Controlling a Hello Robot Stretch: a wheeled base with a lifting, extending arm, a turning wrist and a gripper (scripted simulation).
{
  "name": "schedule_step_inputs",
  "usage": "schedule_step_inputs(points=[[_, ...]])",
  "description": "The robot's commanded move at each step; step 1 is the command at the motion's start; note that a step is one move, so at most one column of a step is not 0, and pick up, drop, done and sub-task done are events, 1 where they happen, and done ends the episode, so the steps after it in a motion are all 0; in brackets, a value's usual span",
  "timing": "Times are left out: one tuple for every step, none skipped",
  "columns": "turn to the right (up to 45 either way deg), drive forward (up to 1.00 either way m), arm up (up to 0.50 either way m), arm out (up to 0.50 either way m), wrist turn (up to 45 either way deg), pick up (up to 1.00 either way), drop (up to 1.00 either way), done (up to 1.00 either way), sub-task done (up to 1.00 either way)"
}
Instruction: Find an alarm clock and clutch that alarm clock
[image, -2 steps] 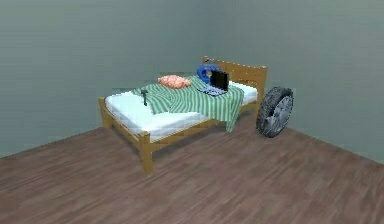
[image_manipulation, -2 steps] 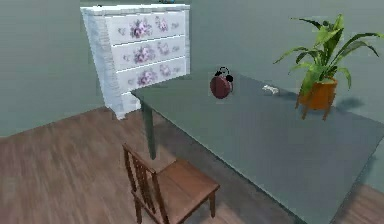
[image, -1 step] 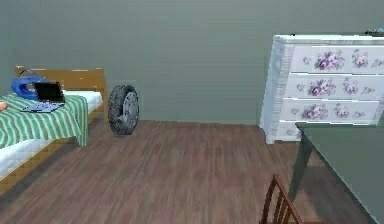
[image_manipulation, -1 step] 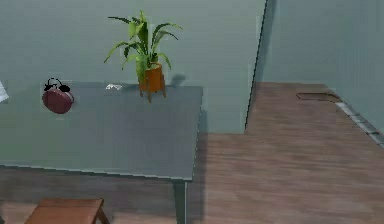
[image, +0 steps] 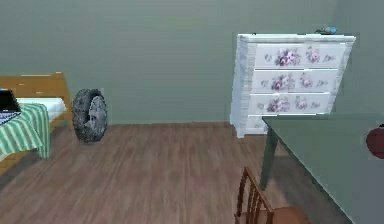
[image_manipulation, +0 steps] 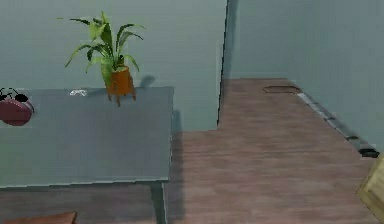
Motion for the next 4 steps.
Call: schedule_step_inputs(points=[[0.0,0.95,0.0,0.0,0.0,0.0,0.0,0.0,0.0],[33.0,0.0,0.0,0.0,0.0,0.0,0.0,0.0,0.0],[0.0,0.3,0.0,0.0,0.0,0.0,0.0,0.0,0.0],[-18.0,0.0,0.0,0.0,0.0,0.0,0.0,0.0,0.0]])
